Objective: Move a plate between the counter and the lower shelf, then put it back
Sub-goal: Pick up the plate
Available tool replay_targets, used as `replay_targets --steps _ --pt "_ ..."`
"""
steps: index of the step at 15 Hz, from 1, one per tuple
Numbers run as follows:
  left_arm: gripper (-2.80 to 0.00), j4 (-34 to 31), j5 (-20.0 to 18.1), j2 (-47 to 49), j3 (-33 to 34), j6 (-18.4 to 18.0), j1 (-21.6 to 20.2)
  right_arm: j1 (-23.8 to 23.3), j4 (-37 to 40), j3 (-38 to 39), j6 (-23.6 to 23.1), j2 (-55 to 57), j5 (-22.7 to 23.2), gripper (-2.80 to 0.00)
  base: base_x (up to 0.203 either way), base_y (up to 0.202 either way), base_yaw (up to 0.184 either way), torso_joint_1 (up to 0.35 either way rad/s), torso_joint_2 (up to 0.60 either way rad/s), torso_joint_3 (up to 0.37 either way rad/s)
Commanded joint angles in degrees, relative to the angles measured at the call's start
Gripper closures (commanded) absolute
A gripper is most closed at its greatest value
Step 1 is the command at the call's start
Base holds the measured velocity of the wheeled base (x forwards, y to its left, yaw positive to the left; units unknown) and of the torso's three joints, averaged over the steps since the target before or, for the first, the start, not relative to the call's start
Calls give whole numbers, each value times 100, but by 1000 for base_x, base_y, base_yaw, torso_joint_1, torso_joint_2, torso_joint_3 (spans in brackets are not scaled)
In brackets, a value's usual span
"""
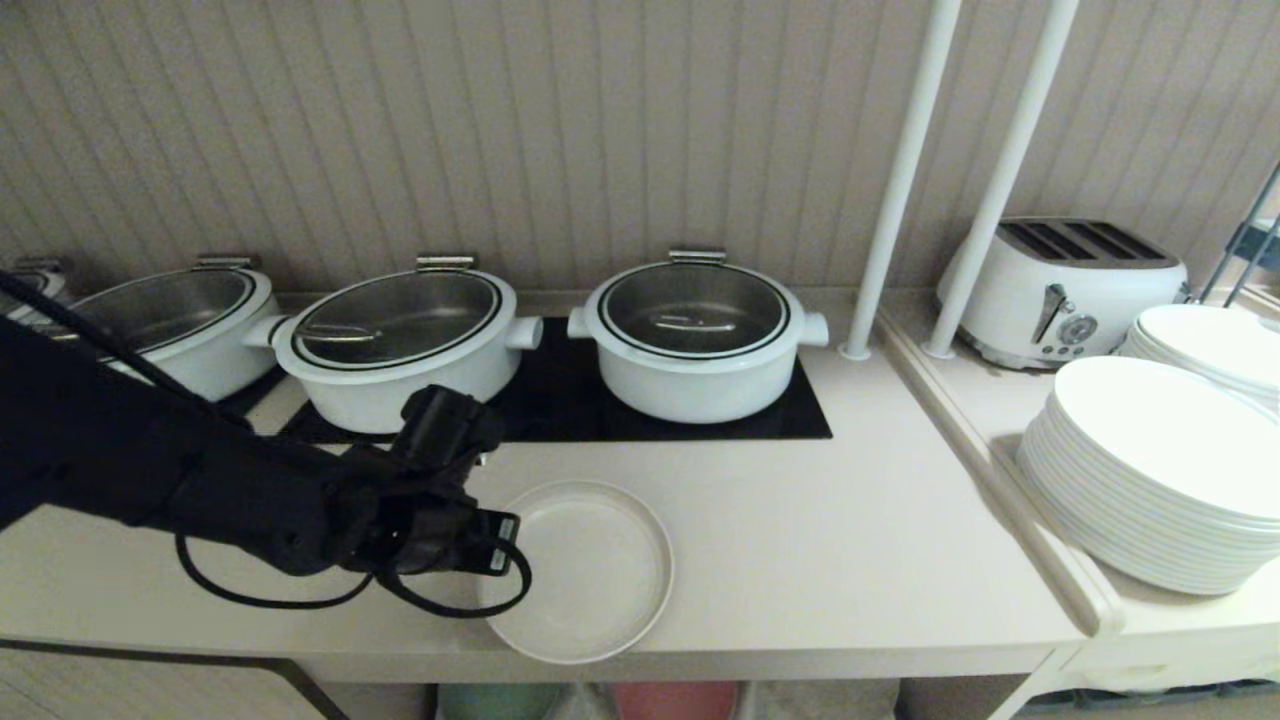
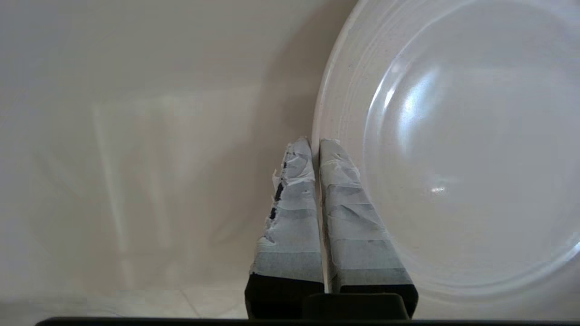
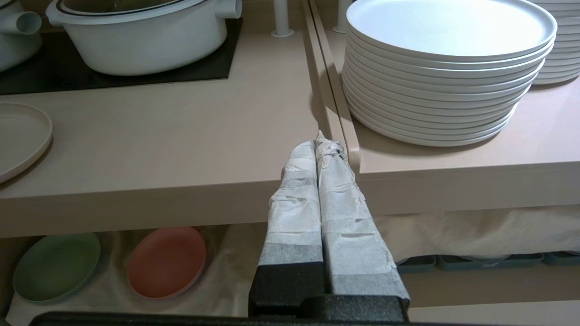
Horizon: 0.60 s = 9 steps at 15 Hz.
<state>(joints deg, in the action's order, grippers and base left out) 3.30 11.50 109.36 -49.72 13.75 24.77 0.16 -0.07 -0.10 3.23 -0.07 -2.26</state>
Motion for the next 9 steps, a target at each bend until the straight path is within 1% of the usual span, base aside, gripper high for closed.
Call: replay_targets --steps 1,3,5,7,9 --pt "0 4 11 -397 248 187 -7 2 -1 1 2 7 -1 0 0 0 0 0 0 0" --pt "0 4 4 -602 435 428 -7 2 -1 1 2 7 0 0 0 0 0 0 0 0" --pt "0 -7 2 -756 528 791 -16 2 -1 1 2 7 -3 0 0 0 0 0 0 0" --pt "0 -291 -36 -894 558 1128 -24 2 -1 1 2 7 -3 0 0 0 0 0 0 0" --pt "0 -422 -216 -1024 560 1608 -20 2 -1 1 2 7 -3 0 0 0 0 0 0 0"
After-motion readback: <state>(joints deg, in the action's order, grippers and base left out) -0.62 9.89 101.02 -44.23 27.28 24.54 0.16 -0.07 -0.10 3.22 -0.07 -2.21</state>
